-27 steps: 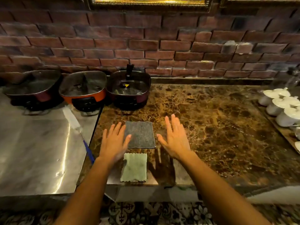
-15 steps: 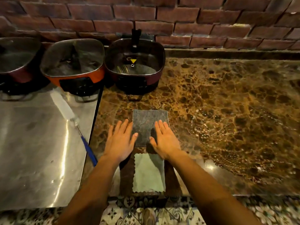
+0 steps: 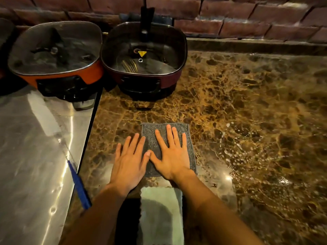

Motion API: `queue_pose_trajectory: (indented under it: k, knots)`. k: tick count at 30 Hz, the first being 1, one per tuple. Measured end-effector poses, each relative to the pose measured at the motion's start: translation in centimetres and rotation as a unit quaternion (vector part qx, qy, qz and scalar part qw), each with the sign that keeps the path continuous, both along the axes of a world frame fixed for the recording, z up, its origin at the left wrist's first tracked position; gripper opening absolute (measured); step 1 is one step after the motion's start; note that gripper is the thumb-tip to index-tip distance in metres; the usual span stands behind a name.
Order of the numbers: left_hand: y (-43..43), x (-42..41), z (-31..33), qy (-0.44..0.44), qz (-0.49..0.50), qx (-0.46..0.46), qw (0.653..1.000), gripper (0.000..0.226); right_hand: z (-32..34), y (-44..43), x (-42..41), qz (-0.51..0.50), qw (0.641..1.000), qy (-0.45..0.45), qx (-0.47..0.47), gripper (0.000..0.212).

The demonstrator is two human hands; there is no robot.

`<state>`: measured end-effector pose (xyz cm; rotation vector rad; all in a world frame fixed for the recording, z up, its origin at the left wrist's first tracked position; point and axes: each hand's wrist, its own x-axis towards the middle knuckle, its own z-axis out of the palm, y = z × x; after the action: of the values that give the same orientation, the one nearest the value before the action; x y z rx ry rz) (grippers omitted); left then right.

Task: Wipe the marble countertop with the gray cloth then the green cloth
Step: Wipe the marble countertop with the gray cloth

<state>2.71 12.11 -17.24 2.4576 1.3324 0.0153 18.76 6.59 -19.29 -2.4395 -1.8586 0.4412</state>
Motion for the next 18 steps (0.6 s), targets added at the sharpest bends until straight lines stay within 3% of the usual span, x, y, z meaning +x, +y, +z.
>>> queue_pose_trajectory:
  k: [6, 18]
  knots:
    - [-0.8, 4.1, -1.2, -0.007, -0.030, 0.012, 0.999, 0.065, -0.1, -1.7, 3.9, -0.030, 0.999, 0.008, 0.008, 0.076]
    - [-4.0, 14.1, -1.7, 0.037, -0.077, 0.024, 0.996, 0.065, 0.3, -10.6, 20.2, -0.161, 0.987, -0.015, -0.001, 0.074]
